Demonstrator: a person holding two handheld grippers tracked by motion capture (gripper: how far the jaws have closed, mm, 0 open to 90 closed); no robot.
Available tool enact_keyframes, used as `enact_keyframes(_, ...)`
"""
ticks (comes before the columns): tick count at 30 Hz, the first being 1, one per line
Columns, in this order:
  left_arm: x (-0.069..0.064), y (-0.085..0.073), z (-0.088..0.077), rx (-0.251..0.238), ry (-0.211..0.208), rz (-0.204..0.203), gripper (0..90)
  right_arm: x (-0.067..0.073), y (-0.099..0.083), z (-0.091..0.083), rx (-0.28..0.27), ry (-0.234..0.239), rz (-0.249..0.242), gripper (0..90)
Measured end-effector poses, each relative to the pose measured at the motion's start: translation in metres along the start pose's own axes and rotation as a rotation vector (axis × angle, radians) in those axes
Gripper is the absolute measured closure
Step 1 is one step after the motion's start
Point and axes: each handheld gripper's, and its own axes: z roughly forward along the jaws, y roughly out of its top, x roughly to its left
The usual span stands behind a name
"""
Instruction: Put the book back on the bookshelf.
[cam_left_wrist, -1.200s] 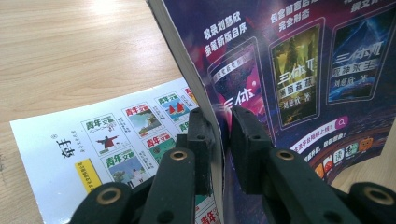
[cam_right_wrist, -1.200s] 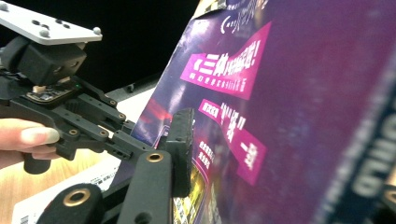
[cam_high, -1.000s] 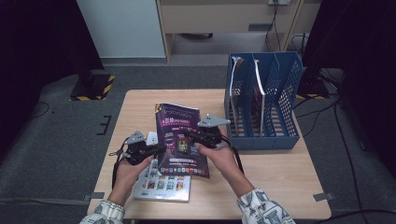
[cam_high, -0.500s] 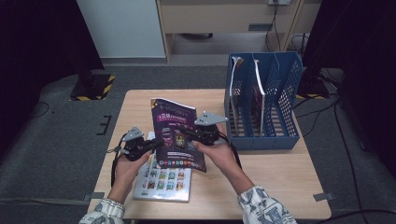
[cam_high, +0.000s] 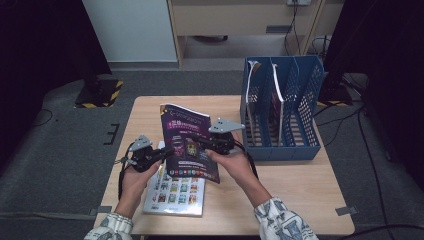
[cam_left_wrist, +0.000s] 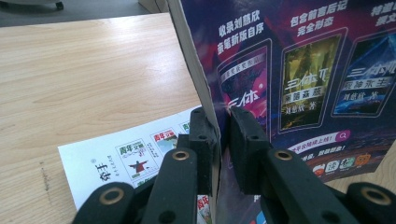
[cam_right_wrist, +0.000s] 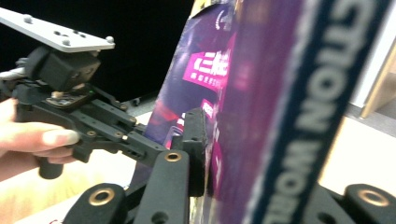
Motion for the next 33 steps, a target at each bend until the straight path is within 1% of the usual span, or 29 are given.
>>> enact_keyframes(3, 0.000, 0.001, -0.001, -0.009, 0.001, 0.002, 79.5, 0.002, 0.002, 0.001, -0.005, 0.014, -0.007, 76.1)
enact_keyframes(5, 0.000, 0.001, -0.002, -0.012, 0.007, 0.008, 79.6, 0.002, 0.004, 0.002, -0.010, 0.013, -0.008, 75.8)
enact_keyframes(7, 0.001, 0.001, -0.003, -0.019, 0.003, 0.003, 79.7, 0.002, 0.005, 0.004, -0.013, 0.017, -0.006, 75.3)
enact_keyframes(13, 0.002, 0.002, -0.004, -0.026, -0.004, -0.002, 80.8, 0.000, 0.007, 0.008, -0.004, 0.000, -0.010, 75.5)
enact_keyframes(15, 0.002, 0.003, -0.004, -0.029, -0.002, 0.002, 81.4, -0.002, 0.009, 0.008, 0.003, -0.001, -0.002, 77.2)
enact_keyframes(17, 0.002, 0.005, -0.005, -0.033, 0.002, 0.009, 82.0, -0.004, 0.011, 0.008, 0.006, -0.011, -0.012, 80.9)
enact_keyframes(19, 0.003, 0.007, -0.005, -0.041, 0.007, 0.006, 82.6, -0.005, 0.013, 0.008, 0.006, -0.016, -0.018, 81.8)
enact_keyframes(20, 0.003, 0.008, -0.005, -0.047, 0.011, 0.004, 83.2, -0.005, 0.014, 0.008, -0.002, -0.013, -0.014, 82.2)
enact_keyframes(22, 0.003, 0.008, -0.005, -0.049, 0.014, 0.008, 83.7, -0.006, 0.015, 0.008, -0.013, -0.011, -0.021, 82.9)
enact_keyframes(24, 0.004, 0.007, -0.006, -0.048, 0.011, 0.011, 83.6, -0.006, 0.014, 0.009, -0.019, -0.008, -0.019, 82.9)
enact_keyframes(26, 0.003, 0.006, -0.006, -0.051, 0.014, 0.013, 83.5, -0.007, 0.013, 0.010, -0.030, -0.007, -0.011, 82.9)
enact_keyframes(28, 0.002, 0.006, -0.006, -0.052, 0.017, 0.014, 83.2, -0.007, 0.012, 0.009, -0.039, -0.017, -0.016, 83.5)
enact_keyframes(29, 0.002, 0.006, -0.006, -0.053, 0.017, 0.011, 83.0, -0.007, 0.011, 0.009, -0.042, -0.013, -0.012, 83.7)
enact_keyframes(33, 0.003, 0.005, -0.006, -0.057, 0.009, 0.010, 82.6, -0.007, 0.009, 0.007, -0.060, -0.011, -0.002, 83.7)
